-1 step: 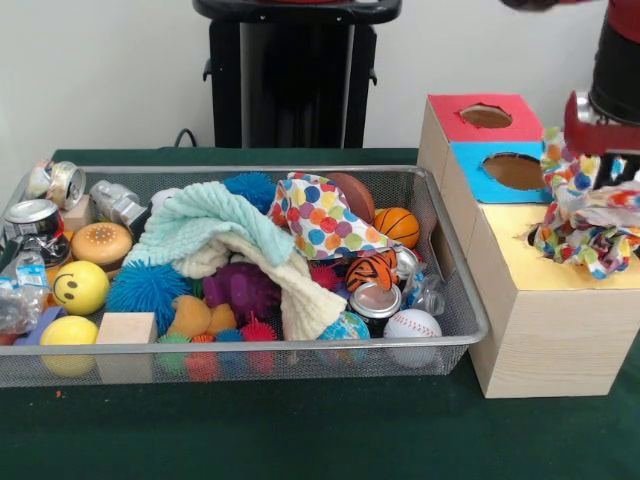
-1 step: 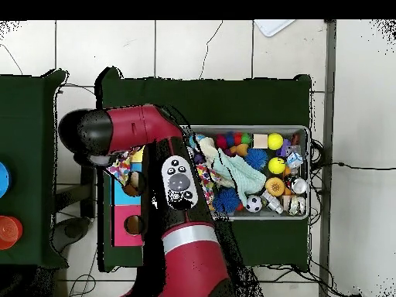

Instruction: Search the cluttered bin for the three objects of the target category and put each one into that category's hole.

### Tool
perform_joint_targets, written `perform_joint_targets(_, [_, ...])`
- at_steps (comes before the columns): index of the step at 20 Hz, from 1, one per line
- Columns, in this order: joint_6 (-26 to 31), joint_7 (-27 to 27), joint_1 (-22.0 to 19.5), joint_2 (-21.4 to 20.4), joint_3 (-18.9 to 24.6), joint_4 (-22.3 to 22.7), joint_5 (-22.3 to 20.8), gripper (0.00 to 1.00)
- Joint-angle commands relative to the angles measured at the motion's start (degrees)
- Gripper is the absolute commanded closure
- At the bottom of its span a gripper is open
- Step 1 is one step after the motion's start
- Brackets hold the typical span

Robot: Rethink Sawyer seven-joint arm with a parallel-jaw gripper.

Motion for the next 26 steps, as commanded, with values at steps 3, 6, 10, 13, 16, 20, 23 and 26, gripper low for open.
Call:
perform_joint_targets(3, [-12.5, 3.6, -0.2, 11.4, -1.4, -0.5, -4.5, 1.0])
perform_joint_targets(6, [-13.7, 2.5, -0.2, 12.5, -2.0, -0.9, -5.6, 1.0])
perform_joint_targets(10, [-11.8, 1.5, 0.5, 12.5, -3.3, -2.3, -7.4, 1.0])
perform_joint_targets(13, [-7.7, 0.0, 1.9, 11.4, -5.1, -3.8, -9.6, 1.0])
perform_joint_targets(16, [-2.6, -3.6, 2.5, 9.7, -6.3, -5.5, -11.9, 1.0])
perform_joint_targets(20, [4.3, -9.0, 1.5, 5.5, -6.2, -6.3, -13.5, 1.0])
perform_joint_targets(23, [6.7, -11.2, -0.4, 3.7, -5.3, -5.4, -13.5, 1.0])
perform_joint_targets(26, [7.2, -12.0, -1.8, 2.8, -4.7, -3.6, -13.9, 1.0])
